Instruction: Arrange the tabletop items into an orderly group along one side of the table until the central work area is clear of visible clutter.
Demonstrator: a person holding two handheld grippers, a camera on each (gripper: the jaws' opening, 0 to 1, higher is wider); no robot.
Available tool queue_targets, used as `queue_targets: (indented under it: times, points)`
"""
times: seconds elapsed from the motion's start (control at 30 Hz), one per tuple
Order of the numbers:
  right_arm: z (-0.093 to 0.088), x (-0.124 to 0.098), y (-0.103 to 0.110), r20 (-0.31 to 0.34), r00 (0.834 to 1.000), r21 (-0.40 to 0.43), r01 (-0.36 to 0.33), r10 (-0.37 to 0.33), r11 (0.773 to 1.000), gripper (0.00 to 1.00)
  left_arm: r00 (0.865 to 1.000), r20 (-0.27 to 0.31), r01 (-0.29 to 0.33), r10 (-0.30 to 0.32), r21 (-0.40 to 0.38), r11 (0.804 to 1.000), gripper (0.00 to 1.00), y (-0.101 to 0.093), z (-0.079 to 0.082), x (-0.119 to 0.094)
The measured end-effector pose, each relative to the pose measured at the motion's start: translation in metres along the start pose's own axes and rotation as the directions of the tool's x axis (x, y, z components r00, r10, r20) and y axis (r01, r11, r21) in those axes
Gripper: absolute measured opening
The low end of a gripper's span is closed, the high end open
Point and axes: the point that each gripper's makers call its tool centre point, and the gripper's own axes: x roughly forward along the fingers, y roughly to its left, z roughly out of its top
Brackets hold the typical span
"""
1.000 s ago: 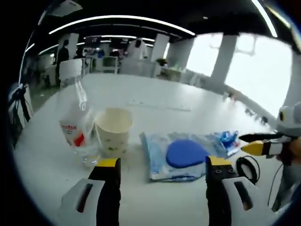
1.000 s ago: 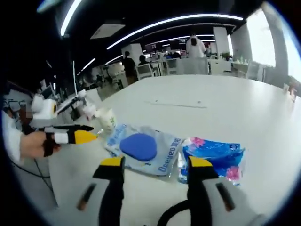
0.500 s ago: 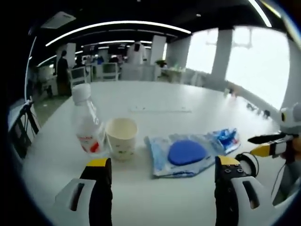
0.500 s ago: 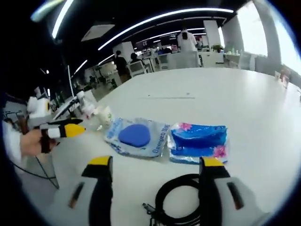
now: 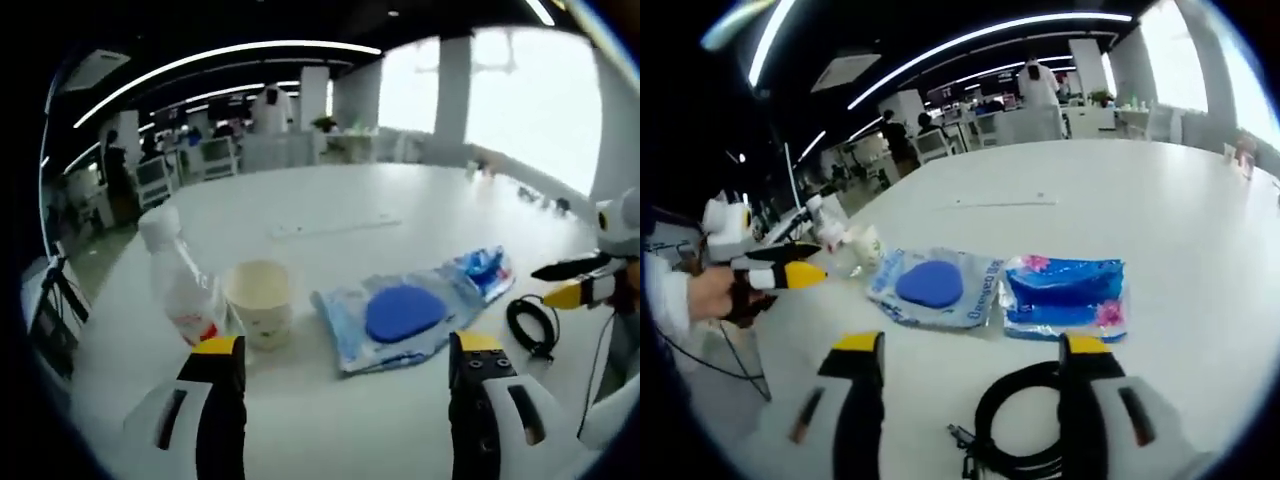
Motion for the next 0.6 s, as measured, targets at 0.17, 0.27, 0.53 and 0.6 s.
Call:
queue_targets:
  times: [0.17, 0.27, 0.53, 0.6]
  points:
    - [-0.011, -0.007, -0.003, -0.003, 1.000, 0.016, 0.007, -0.007, 1.000, 0.68, 0.994, -0.111, 0.020, 0.006, 0.232, 0.973, 0.73, 0.012, 0.003, 0.008]
    - [-0.016, -0.011, -0.007, -0.008, 1.000, 0.032, 0.015, -0.014, 0.999, 0.67, 0.994, -0.109, 0.028, -0.004, 0.220, 0.975, 0.73, 0.014, 0.008, 0.015]
    - [-0.017, -0.034, -0.008, 0.032, 0.999, 0.062, 0.026, -0.028, 0.998, 0.66, 0.986, -0.164, 0.084, -0.032, 0.321, 0.943, 0.73, 0.014, 0.011, 0.032]
    - [-0.019, -0.039, -0.010, 0.043, 0.998, 0.084, 0.033, -0.037, 0.996, 0.66, 0.983, -0.179, 0.087, -0.029, 0.323, 0.942, 0.73, 0.014, 0.010, 0.036]
